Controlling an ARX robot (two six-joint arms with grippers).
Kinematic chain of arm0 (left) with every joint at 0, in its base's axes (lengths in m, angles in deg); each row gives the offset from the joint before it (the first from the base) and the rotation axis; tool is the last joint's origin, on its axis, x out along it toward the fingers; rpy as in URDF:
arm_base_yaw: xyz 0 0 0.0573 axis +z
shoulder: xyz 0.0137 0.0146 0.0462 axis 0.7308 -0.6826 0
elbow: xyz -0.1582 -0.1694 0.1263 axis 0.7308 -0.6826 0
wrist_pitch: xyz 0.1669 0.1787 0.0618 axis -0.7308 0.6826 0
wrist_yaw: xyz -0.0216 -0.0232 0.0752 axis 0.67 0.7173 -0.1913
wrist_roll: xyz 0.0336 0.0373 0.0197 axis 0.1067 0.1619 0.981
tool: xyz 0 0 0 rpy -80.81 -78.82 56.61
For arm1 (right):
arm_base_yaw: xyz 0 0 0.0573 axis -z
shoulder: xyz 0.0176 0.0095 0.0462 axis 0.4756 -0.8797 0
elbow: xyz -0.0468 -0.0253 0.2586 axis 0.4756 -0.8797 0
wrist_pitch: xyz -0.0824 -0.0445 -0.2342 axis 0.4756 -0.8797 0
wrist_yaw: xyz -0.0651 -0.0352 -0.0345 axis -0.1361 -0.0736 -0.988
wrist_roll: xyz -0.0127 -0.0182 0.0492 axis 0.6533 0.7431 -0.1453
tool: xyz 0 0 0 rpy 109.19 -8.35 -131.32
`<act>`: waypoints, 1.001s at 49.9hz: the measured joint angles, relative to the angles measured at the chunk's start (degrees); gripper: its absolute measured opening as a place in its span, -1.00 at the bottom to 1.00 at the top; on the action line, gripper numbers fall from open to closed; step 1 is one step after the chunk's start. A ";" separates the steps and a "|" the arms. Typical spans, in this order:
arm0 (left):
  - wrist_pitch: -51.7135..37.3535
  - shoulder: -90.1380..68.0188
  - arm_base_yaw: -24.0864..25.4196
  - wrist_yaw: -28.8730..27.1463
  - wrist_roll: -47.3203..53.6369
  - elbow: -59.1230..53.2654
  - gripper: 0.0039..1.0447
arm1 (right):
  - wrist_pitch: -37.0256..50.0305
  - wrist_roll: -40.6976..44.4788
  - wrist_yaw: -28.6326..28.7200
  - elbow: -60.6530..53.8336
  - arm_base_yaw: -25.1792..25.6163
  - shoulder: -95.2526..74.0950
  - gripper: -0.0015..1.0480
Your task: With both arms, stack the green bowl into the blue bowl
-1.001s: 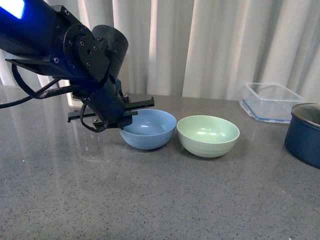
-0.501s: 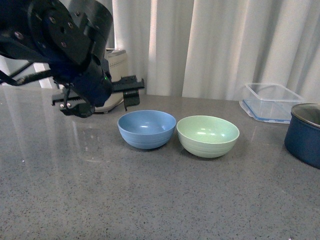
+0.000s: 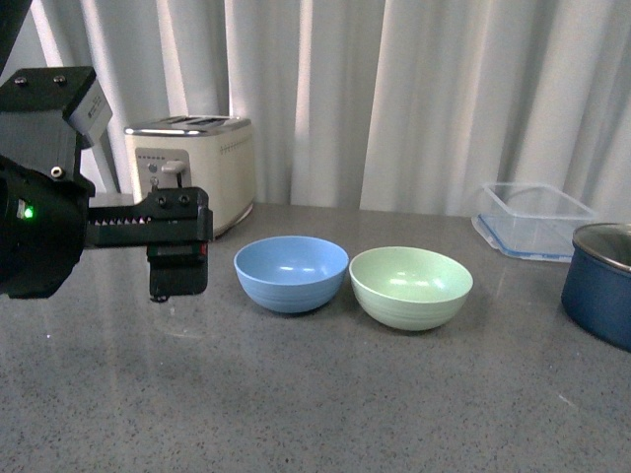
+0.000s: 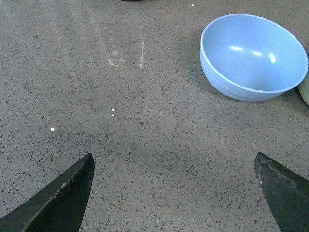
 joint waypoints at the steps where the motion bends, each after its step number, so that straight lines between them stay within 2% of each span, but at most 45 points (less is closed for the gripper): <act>1: 0.00 0.07 -0.02 0.00 0.00 -0.04 0.87 | 0.00 0.00 0.04 0.00 0.00 0.00 0.81; 13: -0.20 0.13 0.13 -0.13 0.17 -0.42 0.87 | 0.00 0.00 0.02 0.00 0.00 0.00 0.81; 15: -9.33 0.24 0.59 1.66 3.04 -3.50 0.75 | 0.00 0.00 0.02 0.00 0.00 0.00 0.81; 18: -29.35 1.57 1.81 4.31 8.15 -12.39 0.47 | 0.00 0.00 0.02 0.00 0.00 0.00 0.81; 22: -42.64 5.11 4.15 5.95 10.75 -21.00 0.13 | 0.00 0.00 -0.02 0.00 0.00 0.00 0.81; 30: -45.66 11.32 6.78 8.17 11.98 -27.71 -0.32 | 0.00 0.00 0.04 0.00 0.00 0.00 0.81; 38: -45.79 17.59 9.53 11.17 12.44 -35.28 -0.94 | 0.00 0.00 0.00 0.00 0.00 0.00 0.81; 50: -43.39 26.10 12.20 13.46 12.79 -41.24 -0.93 | 0.00 0.00 0.02 0.00 0.00 0.00 0.81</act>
